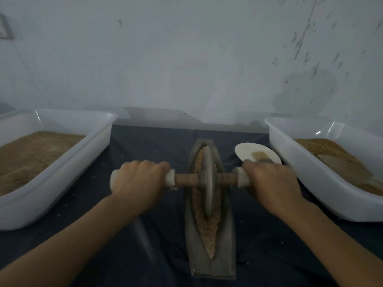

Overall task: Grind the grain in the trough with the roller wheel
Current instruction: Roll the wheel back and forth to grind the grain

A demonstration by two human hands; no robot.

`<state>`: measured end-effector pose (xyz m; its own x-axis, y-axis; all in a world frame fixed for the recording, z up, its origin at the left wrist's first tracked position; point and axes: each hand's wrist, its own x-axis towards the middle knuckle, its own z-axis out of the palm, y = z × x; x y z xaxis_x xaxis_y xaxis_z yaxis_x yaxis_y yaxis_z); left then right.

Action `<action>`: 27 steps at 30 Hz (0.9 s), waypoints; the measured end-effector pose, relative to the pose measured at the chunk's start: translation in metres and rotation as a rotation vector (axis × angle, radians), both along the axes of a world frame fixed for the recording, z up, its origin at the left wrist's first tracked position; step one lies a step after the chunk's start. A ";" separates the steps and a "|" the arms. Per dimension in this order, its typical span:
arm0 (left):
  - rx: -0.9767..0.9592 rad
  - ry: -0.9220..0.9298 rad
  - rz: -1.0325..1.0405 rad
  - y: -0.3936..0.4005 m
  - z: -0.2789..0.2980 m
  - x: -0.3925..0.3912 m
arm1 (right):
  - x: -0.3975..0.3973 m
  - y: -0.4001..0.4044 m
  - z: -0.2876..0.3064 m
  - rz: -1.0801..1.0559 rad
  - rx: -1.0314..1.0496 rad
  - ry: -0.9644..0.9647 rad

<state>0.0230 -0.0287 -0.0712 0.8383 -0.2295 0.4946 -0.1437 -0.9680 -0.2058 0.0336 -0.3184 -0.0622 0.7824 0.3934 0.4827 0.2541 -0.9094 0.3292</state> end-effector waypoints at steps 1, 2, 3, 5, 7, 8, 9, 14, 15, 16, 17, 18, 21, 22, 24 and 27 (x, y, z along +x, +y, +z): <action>-0.026 0.010 0.023 -0.003 0.000 0.016 | 0.018 0.002 0.000 -0.024 -0.006 -0.013; -0.040 0.018 0.032 -0.006 0.001 0.031 | 0.034 0.004 0.001 -0.043 0.001 -0.006; -0.051 0.020 0.029 -0.007 0.003 0.043 | 0.046 0.007 0.004 -0.062 0.016 0.026; -0.064 0.026 0.013 -0.009 0.006 0.056 | 0.060 0.010 0.004 -0.087 0.050 0.075; -0.048 0.035 0.009 -0.009 0.009 0.049 | 0.051 0.010 0.005 -0.095 0.031 0.068; -0.044 0.049 0.005 -0.008 0.008 0.040 | 0.038 0.008 0.006 -0.091 0.001 0.060; -0.038 0.072 -0.003 -0.005 0.007 0.028 | 0.022 0.005 0.007 -0.070 -0.035 0.041; 0.064 -0.014 -0.196 0.015 0.001 -0.034 | -0.047 -0.010 0.008 0.164 0.058 -0.043; 0.061 -0.015 -0.212 0.017 0.003 -0.038 | -0.049 -0.011 0.007 0.171 0.058 -0.033; 0.074 0.010 -0.191 0.018 0.003 -0.038 | -0.048 -0.010 0.007 0.163 0.057 -0.022; 0.083 0.026 -0.158 0.017 0.001 -0.033 | -0.042 -0.008 0.006 0.148 0.055 -0.021; 0.066 0.051 -0.098 0.014 0.000 -0.024 | -0.032 -0.006 0.006 0.126 0.047 -0.024; -0.025 0.082 0.016 0.001 0.001 0.012 | 0.013 0.002 0.002 0.024 -0.023 -0.027; -0.036 0.062 0.032 -0.003 0.002 0.024 | 0.029 0.004 0.001 -0.010 -0.021 -0.015; -0.040 0.038 0.047 -0.008 0.005 0.043 | 0.051 0.007 0.002 -0.050 0.014 0.027; -0.017 0.050 0.044 -0.010 0.010 0.042 | 0.050 0.007 0.001 -0.046 0.066 0.056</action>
